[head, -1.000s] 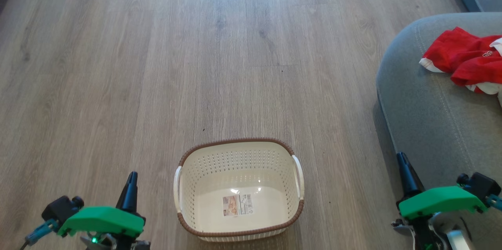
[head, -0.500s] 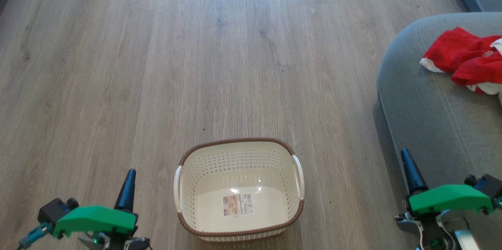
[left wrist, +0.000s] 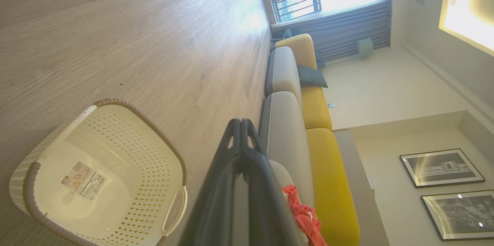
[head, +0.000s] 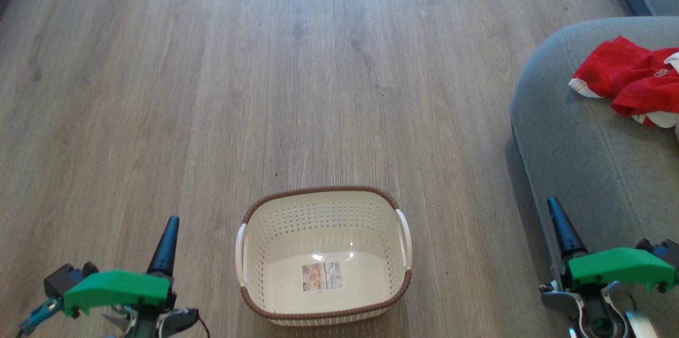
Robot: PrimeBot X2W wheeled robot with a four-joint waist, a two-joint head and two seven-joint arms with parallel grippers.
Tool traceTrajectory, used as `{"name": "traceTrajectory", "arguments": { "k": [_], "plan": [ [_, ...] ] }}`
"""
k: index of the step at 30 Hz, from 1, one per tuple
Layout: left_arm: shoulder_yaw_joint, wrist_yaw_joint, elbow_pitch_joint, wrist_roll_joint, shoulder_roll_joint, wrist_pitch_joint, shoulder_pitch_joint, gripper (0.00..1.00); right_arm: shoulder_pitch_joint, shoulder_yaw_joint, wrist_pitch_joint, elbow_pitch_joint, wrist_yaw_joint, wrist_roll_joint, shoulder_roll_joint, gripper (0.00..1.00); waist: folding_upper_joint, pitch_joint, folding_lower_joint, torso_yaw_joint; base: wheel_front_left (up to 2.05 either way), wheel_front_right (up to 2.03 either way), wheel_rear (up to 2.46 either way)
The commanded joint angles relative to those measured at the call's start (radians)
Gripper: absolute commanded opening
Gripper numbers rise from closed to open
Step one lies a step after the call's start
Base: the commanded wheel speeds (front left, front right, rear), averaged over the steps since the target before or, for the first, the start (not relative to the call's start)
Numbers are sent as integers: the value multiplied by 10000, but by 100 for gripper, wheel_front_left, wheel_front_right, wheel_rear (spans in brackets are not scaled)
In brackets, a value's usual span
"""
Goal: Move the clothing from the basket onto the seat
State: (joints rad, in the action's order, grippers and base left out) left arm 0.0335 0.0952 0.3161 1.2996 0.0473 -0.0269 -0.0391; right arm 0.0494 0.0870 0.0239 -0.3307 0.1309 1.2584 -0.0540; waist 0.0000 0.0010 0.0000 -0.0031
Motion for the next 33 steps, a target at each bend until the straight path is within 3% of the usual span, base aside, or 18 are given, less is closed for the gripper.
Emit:
{"name": "traceTrajectory", "arguments": {
  "k": [1,33],
  "plan": [
    [332,105,-375,274,37,-75,-514,0,520,-106,97,426,-1,309,-5,0,0,1,0,2,0,0,0],
    [807,355,-706,3088,30,-866,-691,0,585,272,896,859,-2,3500,38,0,0,20,0,31,0,0,0]
  ]
}}
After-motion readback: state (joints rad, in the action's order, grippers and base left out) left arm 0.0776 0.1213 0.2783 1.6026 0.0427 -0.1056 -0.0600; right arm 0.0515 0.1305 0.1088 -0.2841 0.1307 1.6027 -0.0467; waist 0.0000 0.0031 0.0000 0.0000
